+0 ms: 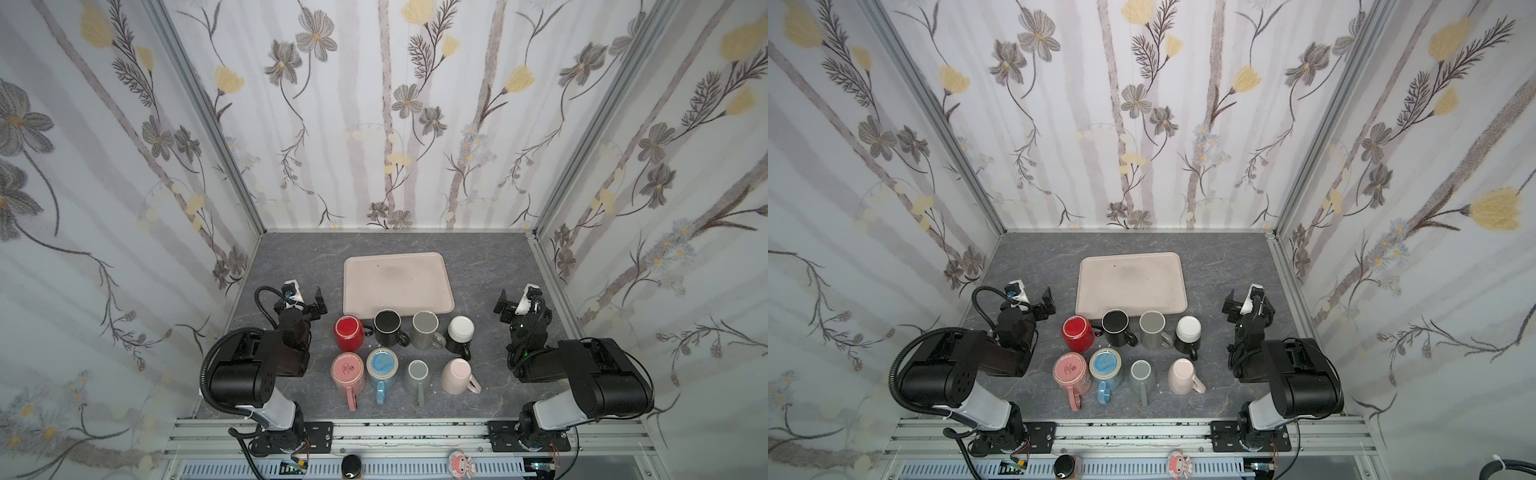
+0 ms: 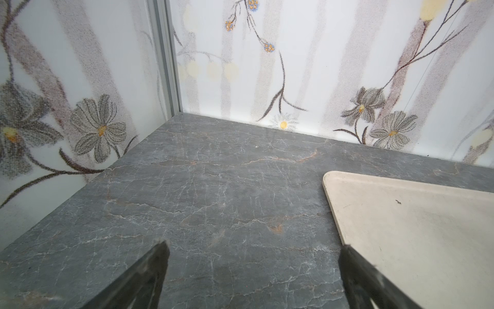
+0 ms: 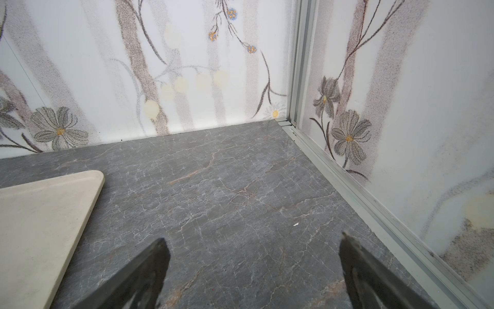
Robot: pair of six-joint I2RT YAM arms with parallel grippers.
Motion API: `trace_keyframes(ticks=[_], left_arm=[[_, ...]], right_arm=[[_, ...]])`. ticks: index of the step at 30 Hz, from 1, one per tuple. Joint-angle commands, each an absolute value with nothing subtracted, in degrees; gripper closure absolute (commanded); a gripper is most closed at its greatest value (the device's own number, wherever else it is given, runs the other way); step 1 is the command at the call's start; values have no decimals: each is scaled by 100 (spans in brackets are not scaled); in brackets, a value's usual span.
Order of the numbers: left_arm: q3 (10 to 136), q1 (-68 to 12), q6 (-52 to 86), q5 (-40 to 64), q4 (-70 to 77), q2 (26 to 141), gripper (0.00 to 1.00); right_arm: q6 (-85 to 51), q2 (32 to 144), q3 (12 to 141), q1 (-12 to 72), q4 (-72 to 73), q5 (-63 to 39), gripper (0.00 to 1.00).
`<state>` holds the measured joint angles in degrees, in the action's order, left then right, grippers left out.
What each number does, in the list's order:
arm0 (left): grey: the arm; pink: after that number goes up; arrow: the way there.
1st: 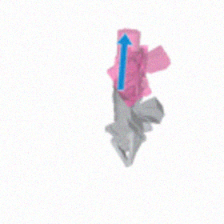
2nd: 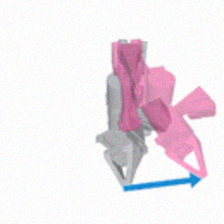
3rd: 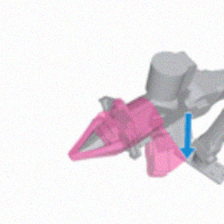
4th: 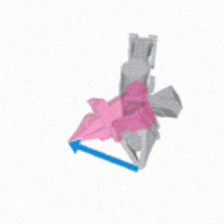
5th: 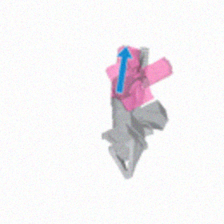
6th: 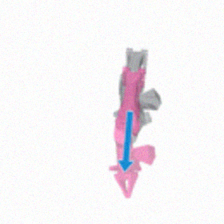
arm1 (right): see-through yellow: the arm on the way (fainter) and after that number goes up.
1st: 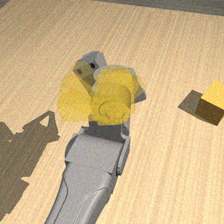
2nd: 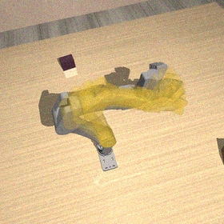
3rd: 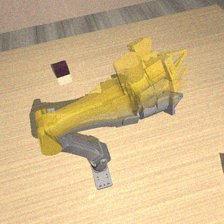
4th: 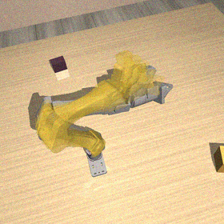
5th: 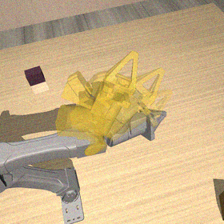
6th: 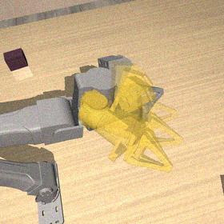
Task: Turn the mug right side up
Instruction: Pick up the mug from the bottom-center of the table.
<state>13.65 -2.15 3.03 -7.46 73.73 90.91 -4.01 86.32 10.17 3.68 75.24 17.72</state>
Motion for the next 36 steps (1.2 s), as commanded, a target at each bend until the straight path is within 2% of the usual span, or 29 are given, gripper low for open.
trace_keyframes(ticks=[1,36], left_arm=[[1397,-221,271,-800,7637,9097,0],[1435,-185,349,-880,7517,9012,0]], right_arm=[[-337,8648,1054,360,7730,1720,0],[-473,8415,1121,203,7385,1511,0]])
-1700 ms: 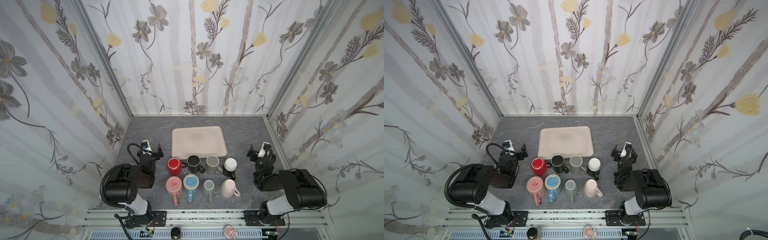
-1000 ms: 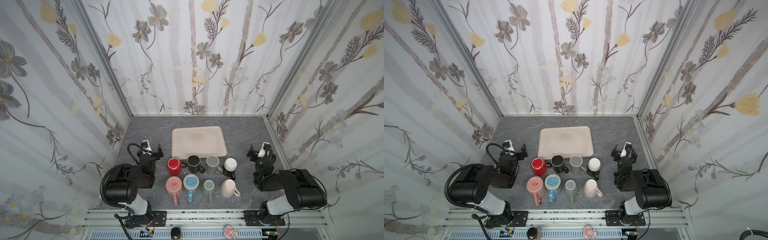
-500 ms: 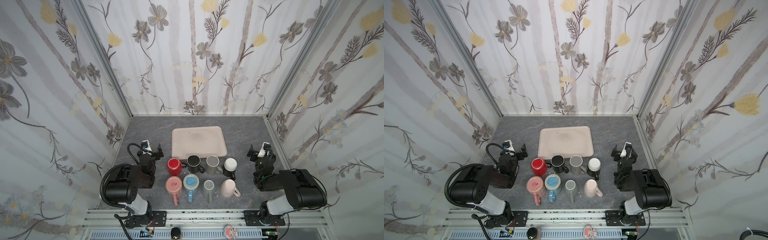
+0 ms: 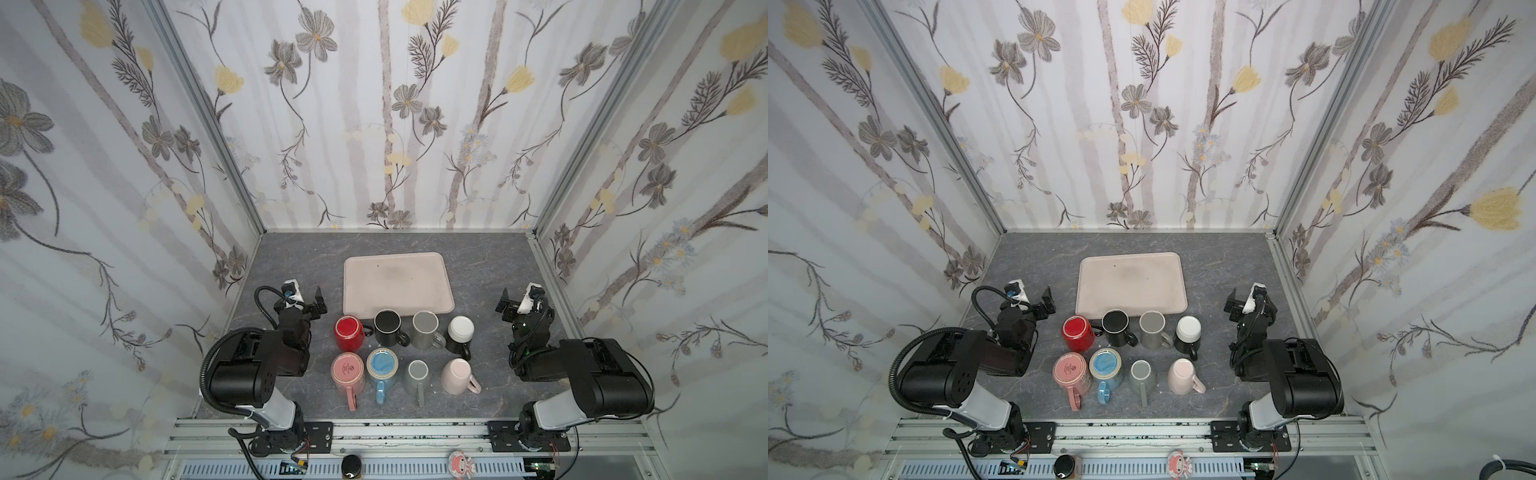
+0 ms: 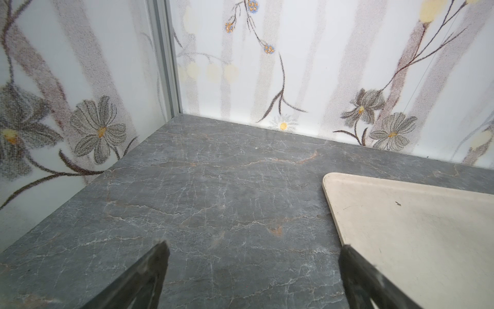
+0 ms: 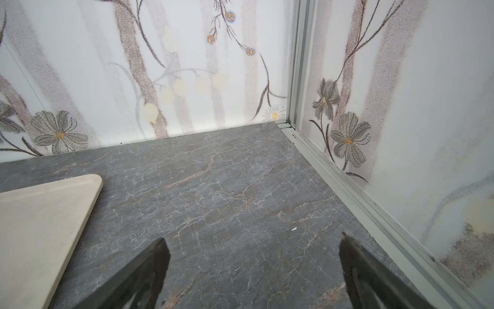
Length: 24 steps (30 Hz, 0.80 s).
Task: Turn the mug right side up
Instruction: Pick up the mug from the bottom-center of the table.
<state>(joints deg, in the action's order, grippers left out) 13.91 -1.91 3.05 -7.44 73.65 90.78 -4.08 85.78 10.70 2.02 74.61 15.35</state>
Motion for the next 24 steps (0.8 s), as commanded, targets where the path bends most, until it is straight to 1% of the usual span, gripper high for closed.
trace_keyframes(ticks=[1,4,7,10,12,13,14,16,17,18,21,24], left_arm=[[1476,-185,380,-979,7288,8812,0],[1703,-185,380,-997,6390,8216,0],[1776,-202,630,-1327,5884,7581,0],[1779,-193,1546,-2239,5731,6885,0],[1831,-172,2560,-2848,5508,6566,0],[1934,-142,3108,-2953,5060,6352,0],[2055,-103,3660,-2990,4500,6131,0],[2310,-9,4825,-2987,3239,5772,0],[2379,72,5268,-2812,2812,5665,0],[2367,183,5389,-2433,2783,5614,0],[2207,504,5590,-1056,3237,5653,0],[1971,532,5901,-449,3878,5600,0]], right_arm=[[-480,8280,1185,202,7116,1544,0],[-587,7934,1455,215,6249,1926,0],[-1026,7607,1972,254,4847,2633,0],[-2123,7345,2459,264,3545,3338,0],[-3001,7099,2703,247,2738,3394,0],[-3634,6954,2812,237,2084,3414,0],[-3772,6838,2780,176,2093,3071,0],[-3636,6576,2450,159,2721,2091,0],[-3597,6434,2263,166,3006,1613,0],[-3624,6324,2189,167,3050,1259,0],[-3653,6073,2413,246,2076,480,0],[-3386,5680,2356,622,1495,114,0]])
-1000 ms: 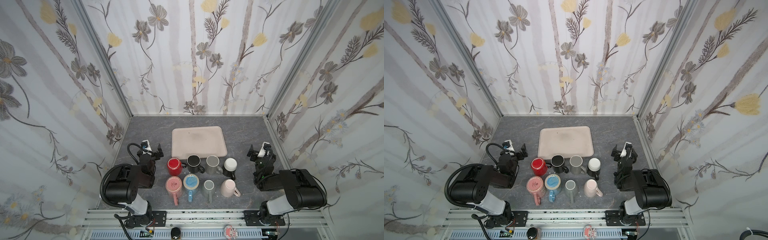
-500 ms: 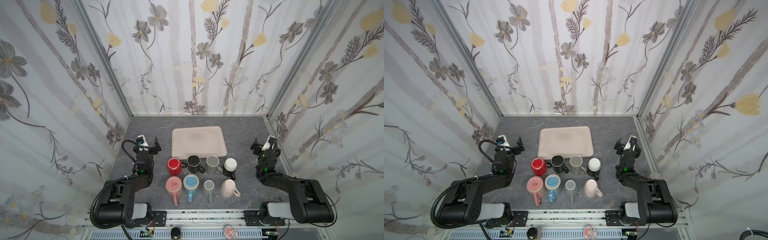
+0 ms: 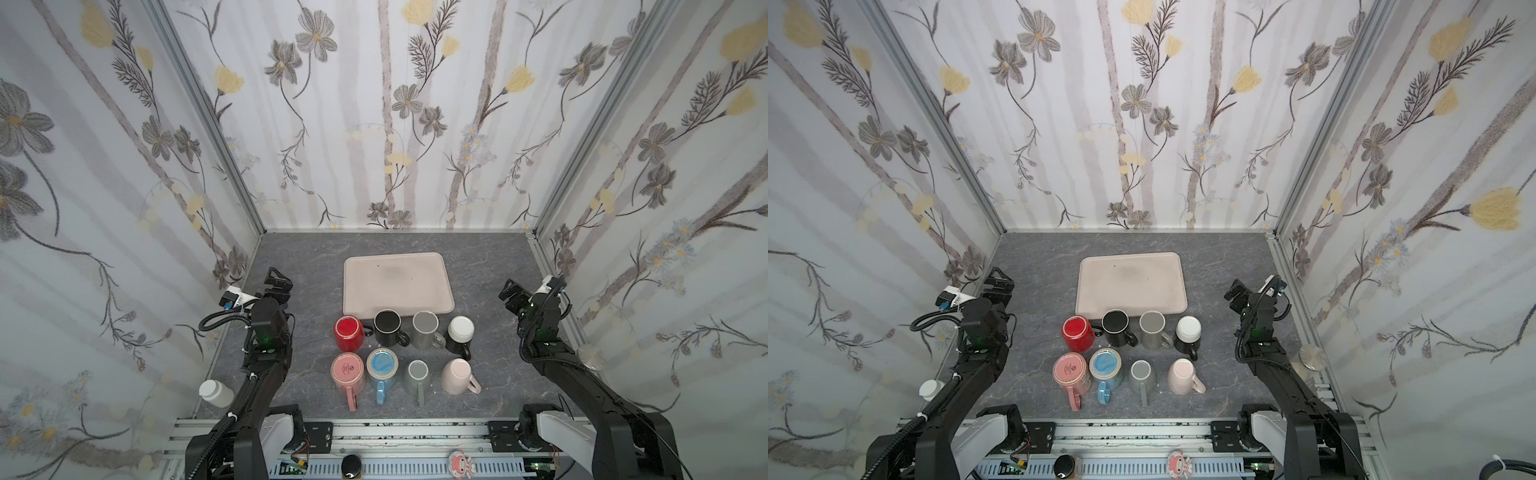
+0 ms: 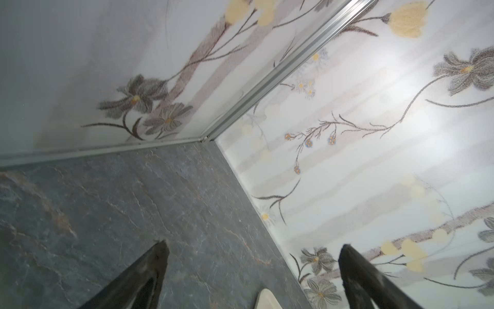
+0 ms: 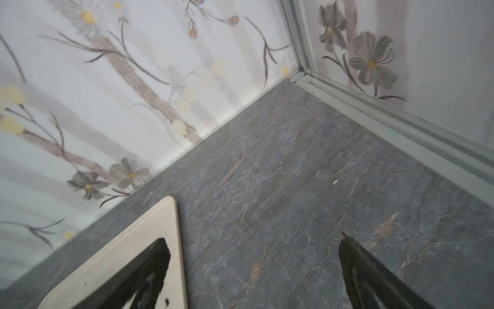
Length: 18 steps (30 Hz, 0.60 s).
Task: Turn the mug right side up
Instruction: Pick up the mug from the bottom-center of the table.
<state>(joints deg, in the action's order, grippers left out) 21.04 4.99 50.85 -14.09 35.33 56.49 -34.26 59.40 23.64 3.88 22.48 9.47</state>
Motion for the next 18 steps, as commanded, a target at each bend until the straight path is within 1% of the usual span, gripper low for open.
trace_keyframes(ticks=[1,4,7,10,14,18], left_arm=[[1890,534,6015,-340,4054,5549,0],[1886,536,6264,-186,3913,5311,0],[2142,468,5882,140,3444,5192,2],[2431,211,5513,298,2881,5118,5],[2640,-193,5170,476,2284,4960,6],[2664,-561,4950,512,1911,4688,4]], right_arm=[[-3296,5517,2299,773,1359,82,0],[-3326,4887,2119,1342,644,46,0],[-3496,4345,1962,1781,-114,-140,2],[-3706,3637,1866,2194,-795,-87,3],[-3947,3064,1931,2552,-1596,-364,12],[-4058,2879,2113,2965,-2177,-549,15]])
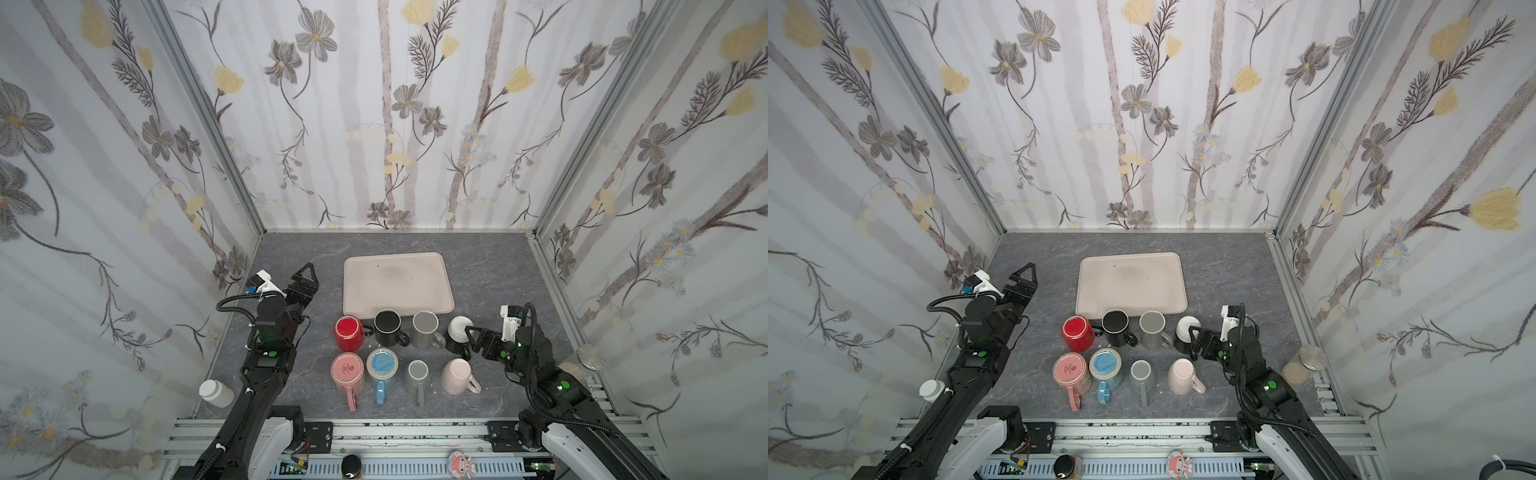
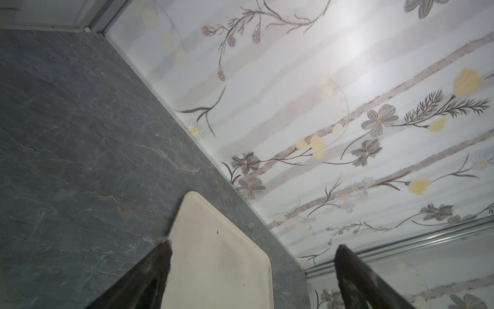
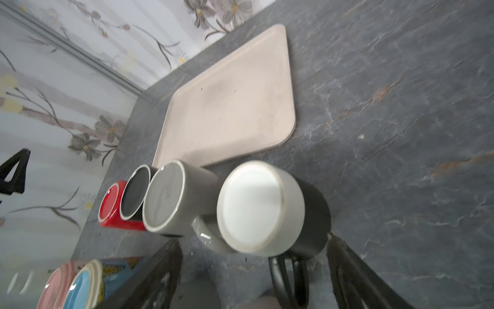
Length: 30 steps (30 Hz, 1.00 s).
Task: Turn the mug right side up
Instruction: Pick up the mug from the bottom-center of the table.
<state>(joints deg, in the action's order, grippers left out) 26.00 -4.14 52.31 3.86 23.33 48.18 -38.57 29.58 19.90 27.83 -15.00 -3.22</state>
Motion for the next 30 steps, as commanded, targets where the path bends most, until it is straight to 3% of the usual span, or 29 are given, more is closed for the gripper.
trace_keyframes(ticks=[1,7,21,30], left_arm=[[2664,-626,4896,497,1855,4633,3],[2654,-851,4703,542,1620,4526,0],[2675,-897,4590,721,1586,4691,0],[2700,-894,4580,782,1604,4831,0]], right_arm=[[-4064,2872,2192,3074,-2312,-561,16],[-4021,3082,2813,3745,-3119,-325,15],[-4371,4764,3949,5830,-5142,732,16],[-4374,5219,3754,6115,-4577,747,22]])
